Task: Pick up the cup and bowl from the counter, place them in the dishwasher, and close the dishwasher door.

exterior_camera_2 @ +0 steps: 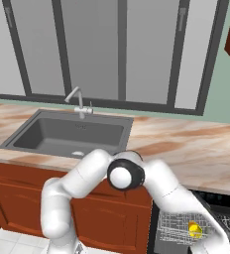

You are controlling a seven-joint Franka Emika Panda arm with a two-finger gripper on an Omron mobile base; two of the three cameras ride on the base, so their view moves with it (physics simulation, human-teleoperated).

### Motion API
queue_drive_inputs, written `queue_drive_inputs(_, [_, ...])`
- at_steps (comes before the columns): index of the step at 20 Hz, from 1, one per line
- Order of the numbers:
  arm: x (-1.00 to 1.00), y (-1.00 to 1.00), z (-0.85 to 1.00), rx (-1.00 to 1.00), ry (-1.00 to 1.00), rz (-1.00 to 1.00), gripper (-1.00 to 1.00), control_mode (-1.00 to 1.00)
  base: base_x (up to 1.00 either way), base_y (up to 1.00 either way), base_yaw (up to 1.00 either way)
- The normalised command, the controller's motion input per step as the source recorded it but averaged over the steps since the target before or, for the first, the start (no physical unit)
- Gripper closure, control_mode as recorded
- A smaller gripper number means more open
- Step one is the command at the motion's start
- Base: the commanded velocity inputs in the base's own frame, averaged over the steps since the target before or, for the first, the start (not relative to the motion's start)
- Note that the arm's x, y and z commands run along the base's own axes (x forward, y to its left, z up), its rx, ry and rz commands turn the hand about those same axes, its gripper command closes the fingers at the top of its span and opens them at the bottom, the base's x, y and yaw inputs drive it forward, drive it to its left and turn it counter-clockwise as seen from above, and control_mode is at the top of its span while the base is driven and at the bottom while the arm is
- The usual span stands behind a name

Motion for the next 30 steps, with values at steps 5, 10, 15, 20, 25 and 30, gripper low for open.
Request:
queue_drive_inputs(5, [-0.42, 0.12, 0.01, -0.10, -0.11, 0.00, -1.00, -1.00, 0.00, 0.00, 0.00])
queue_drive_inputs(10, [-0.41, 0.00, 0.00, -0.02, -0.09, 0.02, -1.00, -1.00, 0.00, 0.00, 0.00])
queue_drive_inputs(15, [-0.41, 0.00, -0.13, 0.00, -0.06, 0.05, -1.00, -1.00, 0.00, 0.00, 0.00])
queue_drive_inputs(20, [-0.45, 0.00, -0.28, 0.00, -0.06, 0.06, -1.00, -1.00, 0.00, 0.00, 0.00])
queue_drive_inputs(25, [-0.38, 0.00, -0.39, -0.02, -0.08, 0.05, -1.00, -1.00, 0.00, 0.00, 0.00])
queue_drive_inputs(30, [-0.30, 0.03, -0.44, -0.08, -0.09, 0.04, -1.00, -1.00, 0.00, 0.00, 0.00])
